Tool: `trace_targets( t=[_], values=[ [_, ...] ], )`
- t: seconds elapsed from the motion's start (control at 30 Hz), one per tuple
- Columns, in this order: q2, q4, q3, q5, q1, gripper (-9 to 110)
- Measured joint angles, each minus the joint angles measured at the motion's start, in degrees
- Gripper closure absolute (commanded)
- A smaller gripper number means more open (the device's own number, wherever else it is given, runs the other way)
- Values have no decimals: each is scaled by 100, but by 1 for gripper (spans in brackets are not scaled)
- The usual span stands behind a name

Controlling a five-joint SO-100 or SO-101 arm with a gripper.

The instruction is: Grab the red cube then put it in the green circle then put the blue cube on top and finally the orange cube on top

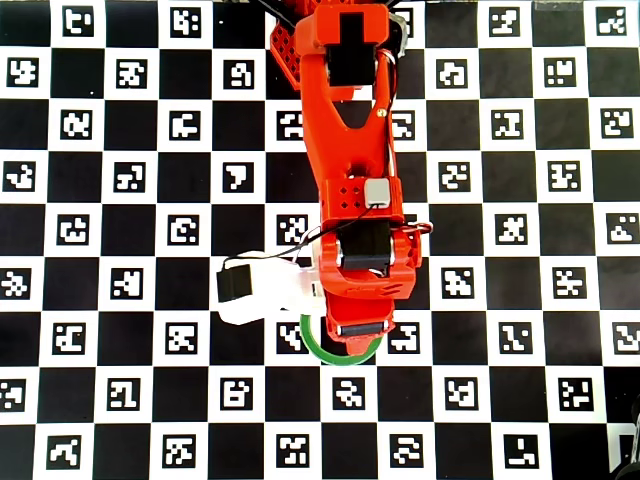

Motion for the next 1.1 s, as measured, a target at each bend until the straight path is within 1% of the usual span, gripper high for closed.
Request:
trace_targets(
  t=[0.3, 1.1],
  values=[
    [0, -299, 492, 0, 0, 100],
    [0, -545, 844, 123, 0, 99]
  ],
)
